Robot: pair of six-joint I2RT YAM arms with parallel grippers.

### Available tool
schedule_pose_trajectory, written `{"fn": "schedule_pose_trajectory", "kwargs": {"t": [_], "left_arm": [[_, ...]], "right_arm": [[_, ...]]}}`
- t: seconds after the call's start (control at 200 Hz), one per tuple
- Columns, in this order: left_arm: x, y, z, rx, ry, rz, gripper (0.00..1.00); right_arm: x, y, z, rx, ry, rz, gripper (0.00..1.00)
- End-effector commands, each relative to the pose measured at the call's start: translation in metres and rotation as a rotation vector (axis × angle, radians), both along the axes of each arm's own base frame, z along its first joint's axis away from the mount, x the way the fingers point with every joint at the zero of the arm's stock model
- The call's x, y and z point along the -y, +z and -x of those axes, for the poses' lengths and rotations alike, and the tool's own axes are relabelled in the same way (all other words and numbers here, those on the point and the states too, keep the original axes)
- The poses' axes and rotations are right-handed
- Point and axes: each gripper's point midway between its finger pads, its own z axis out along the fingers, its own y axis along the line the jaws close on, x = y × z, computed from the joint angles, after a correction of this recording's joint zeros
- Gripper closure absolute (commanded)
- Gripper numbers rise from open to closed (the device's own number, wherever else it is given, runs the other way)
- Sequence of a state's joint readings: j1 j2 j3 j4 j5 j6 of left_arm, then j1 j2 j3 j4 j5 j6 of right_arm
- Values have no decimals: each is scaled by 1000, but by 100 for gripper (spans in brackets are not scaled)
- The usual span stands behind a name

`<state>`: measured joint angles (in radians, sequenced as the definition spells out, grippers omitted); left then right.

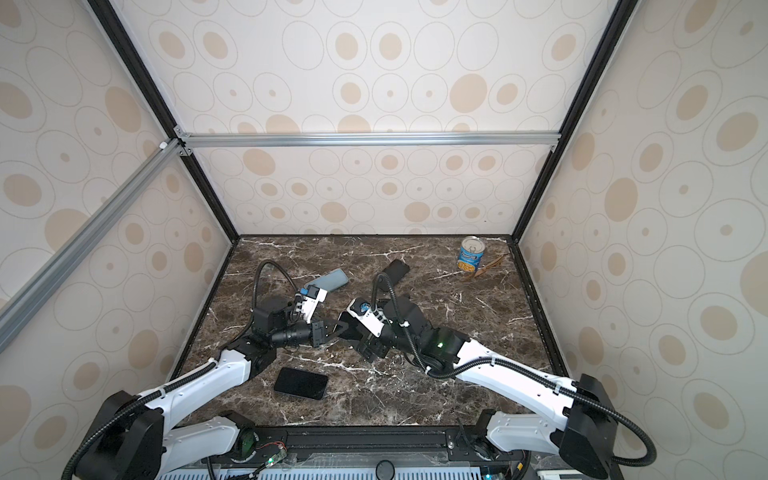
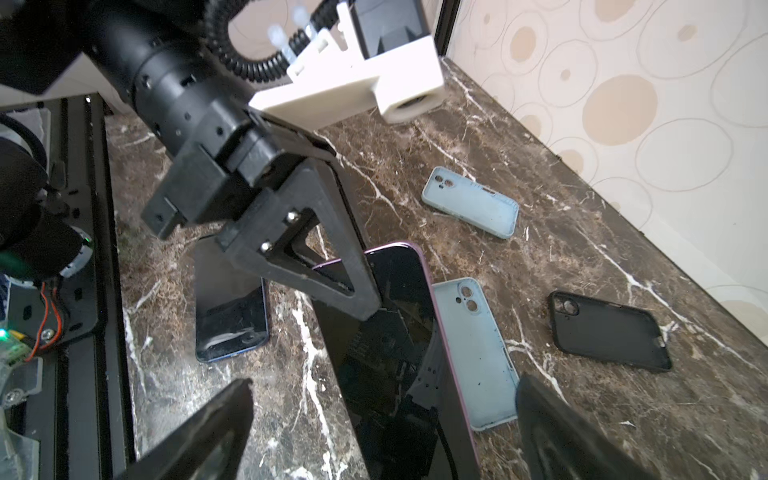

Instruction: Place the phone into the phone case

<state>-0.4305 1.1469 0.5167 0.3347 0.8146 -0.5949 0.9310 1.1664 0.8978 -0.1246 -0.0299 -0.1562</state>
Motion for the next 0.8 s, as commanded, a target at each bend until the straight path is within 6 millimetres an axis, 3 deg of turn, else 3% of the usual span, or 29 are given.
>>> {"fn": "schedule_pose_trajectory", "kwargs": {"t": [0.0, 0.21, 0.505, 0.625, 0.795], "left_arm": [[-3, 47, -12, 167, 41, 50, 100], [-9, 93, -29, 290, 127, 75, 100], [-7, 146, -43, 419, 163, 162, 100], [-6, 164, -49, 465, 172, 184, 100], [-3, 183, -52, 513, 167, 266, 100]], "right_arm": [[8, 34, -7, 15, -53, -112, 0], [42, 71, -30, -32, -213, -324, 0], [87, 79, -51, -84, -371, -429, 0], [96, 84, -52, -91, -382, -469, 1], [92, 87, -52, -105, -343, -508, 12]]}}
